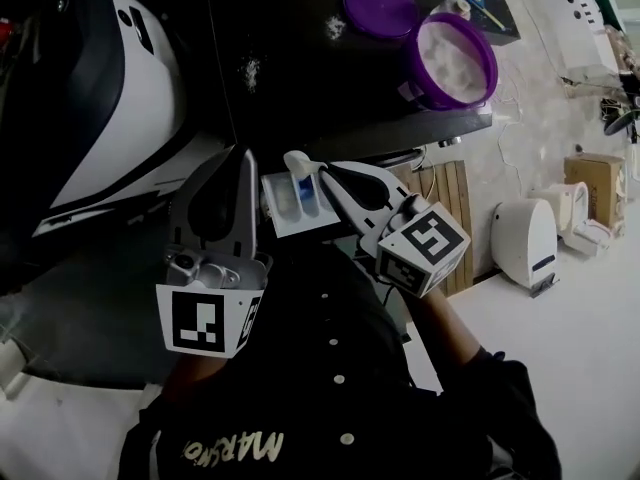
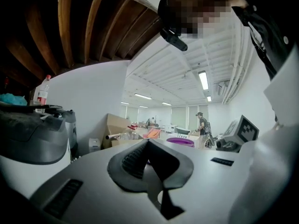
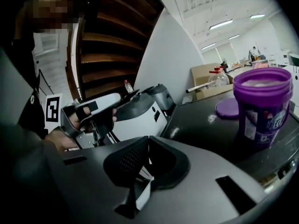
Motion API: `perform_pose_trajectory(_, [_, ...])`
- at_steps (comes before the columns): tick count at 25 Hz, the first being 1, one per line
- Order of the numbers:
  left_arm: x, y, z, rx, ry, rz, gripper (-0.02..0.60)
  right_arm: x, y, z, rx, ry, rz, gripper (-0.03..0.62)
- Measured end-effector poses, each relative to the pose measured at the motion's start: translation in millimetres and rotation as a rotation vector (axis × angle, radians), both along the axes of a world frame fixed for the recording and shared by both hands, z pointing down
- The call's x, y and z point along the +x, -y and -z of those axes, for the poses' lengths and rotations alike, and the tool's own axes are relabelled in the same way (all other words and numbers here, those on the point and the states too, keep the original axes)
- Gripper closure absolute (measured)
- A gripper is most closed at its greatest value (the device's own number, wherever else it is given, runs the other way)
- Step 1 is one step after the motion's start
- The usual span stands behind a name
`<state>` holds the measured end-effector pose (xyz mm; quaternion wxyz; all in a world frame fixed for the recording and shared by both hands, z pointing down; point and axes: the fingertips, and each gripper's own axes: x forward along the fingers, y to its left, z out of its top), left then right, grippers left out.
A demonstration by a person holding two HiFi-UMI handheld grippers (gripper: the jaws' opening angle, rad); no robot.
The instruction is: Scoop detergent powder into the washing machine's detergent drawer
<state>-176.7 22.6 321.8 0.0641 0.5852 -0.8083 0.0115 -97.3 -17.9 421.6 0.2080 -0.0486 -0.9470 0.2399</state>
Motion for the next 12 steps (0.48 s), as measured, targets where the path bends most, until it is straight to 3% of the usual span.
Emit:
perform_pose_trajectory(5, [12.1,26.7,25.9,0.062,0.051,-0.093,0.572,-2.5,32.2,41.2,0.041,0.086,-0.106,0.563])
perform_pose_trajectory(12, [28.8,59.1,50.2,0.109,0.077,-0.187,0.572,9.4,73.9,75.0,0.08,0.126,-0.243,0.563])
